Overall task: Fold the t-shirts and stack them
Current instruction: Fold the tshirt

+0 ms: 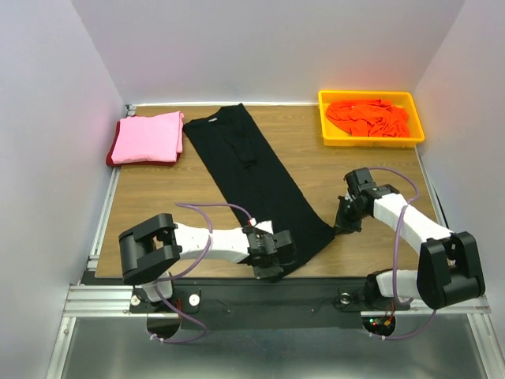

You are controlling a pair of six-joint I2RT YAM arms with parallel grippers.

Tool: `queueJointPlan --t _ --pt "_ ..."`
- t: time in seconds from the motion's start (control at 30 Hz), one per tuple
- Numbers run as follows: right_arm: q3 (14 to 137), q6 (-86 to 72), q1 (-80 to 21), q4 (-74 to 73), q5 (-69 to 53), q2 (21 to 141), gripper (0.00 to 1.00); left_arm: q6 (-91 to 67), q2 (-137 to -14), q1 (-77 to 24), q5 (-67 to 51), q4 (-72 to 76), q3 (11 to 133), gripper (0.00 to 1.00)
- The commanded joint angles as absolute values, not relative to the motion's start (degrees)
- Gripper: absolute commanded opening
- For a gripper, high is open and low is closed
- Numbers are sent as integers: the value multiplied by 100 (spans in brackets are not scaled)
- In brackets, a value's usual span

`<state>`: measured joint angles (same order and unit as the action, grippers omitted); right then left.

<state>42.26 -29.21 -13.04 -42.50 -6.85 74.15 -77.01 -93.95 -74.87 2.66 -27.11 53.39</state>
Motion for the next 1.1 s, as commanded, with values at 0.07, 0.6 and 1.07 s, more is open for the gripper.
queueJointPlan --t 0.07,0.6,1.07 --pt "4323 -2848 -1213 -4718 -905 7190 1 -7611 -9229 -7603 53 -3595 5115 0" --pt "5790 -2400 -1204 -5405 -203 7496 1 -7542 -8456 -7209 606 -3981 5414 0" --pt "8594 -2347 -1301 -5080 -896 9851 1 -5336 -7752 -4546 1274 -3481 5765 0"
